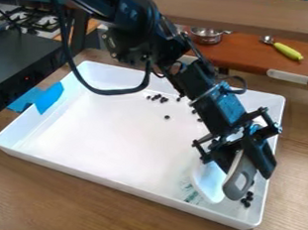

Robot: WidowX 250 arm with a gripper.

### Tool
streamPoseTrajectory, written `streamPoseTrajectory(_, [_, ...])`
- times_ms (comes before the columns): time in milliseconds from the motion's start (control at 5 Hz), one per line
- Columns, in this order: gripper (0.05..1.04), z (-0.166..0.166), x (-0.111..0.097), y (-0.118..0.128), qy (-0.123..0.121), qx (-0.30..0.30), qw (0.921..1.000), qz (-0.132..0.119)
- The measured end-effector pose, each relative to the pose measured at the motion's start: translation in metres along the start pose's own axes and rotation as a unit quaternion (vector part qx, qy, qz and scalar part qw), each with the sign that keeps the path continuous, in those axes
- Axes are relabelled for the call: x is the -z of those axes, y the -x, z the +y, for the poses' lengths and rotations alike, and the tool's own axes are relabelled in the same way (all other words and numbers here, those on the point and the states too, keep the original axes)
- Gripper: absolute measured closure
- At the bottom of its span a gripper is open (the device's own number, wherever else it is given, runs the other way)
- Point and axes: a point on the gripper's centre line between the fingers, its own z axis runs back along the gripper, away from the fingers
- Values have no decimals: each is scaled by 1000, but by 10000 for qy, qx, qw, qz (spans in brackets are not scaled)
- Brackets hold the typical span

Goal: Sweep into pile

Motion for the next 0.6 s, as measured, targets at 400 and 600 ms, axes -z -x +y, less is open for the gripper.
streamPoseTrajectory(400, [615,-5,-54,7,511,-152,9986,8])
streamPoseTrajectory(600, [615,-6,-98,6,862,-131,9962,-59])
